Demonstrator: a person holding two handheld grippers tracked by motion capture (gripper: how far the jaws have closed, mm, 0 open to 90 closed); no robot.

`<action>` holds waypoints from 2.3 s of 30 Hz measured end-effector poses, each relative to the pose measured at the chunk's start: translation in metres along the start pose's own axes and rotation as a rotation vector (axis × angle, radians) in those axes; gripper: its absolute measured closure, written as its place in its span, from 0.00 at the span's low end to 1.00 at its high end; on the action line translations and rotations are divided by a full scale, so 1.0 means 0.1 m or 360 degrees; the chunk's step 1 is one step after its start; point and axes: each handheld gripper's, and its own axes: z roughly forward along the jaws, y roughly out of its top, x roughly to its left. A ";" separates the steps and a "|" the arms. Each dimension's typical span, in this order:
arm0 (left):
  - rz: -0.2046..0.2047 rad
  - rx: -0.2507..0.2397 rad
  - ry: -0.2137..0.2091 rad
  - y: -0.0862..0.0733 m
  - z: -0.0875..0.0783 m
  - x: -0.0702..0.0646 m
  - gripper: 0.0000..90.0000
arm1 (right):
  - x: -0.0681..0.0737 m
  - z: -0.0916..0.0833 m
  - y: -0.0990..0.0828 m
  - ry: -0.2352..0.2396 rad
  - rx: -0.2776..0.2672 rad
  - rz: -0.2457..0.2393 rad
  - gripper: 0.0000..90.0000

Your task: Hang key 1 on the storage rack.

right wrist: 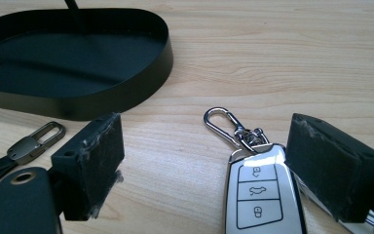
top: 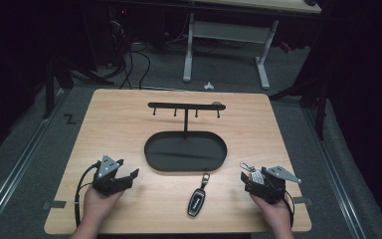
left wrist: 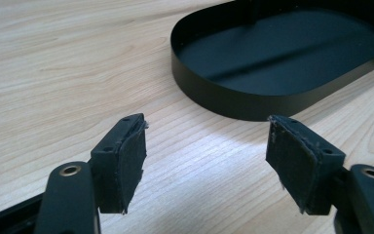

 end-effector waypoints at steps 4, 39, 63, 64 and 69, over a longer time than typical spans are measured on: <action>0.0023 -0.0001 -0.0032 0.01 0.02 -0.03 0.35 | 0.01 -0.03 0.00 0.0014 -0.0008 -0.0005 0.16; 0.0146 -0.0035 -0.0111 0.05 0.09 -0.18 0.36 | 1.03 0.14 -0.10 0.0382 0.0161 -0.0266 0.17; 0.0192 -0.0010 -0.0138 0.04 0.11 -0.27 0.35 | 1.39 0.12 -0.22 0.0599 0.0226 -0.0578 0.83; 0.0192 -0.0009 -0.0139 0.04 0.11 -0.26 0.35 | 1.41 0.11 -0.23 0.0625 0.0234 -0.0602 0.87; 0.0191 -0.0010 -0.0140 0.04 0.11 -0.26 0.35 | 1.48 0.13 -0.26 0.0648 0.0272 -0.0693 0.99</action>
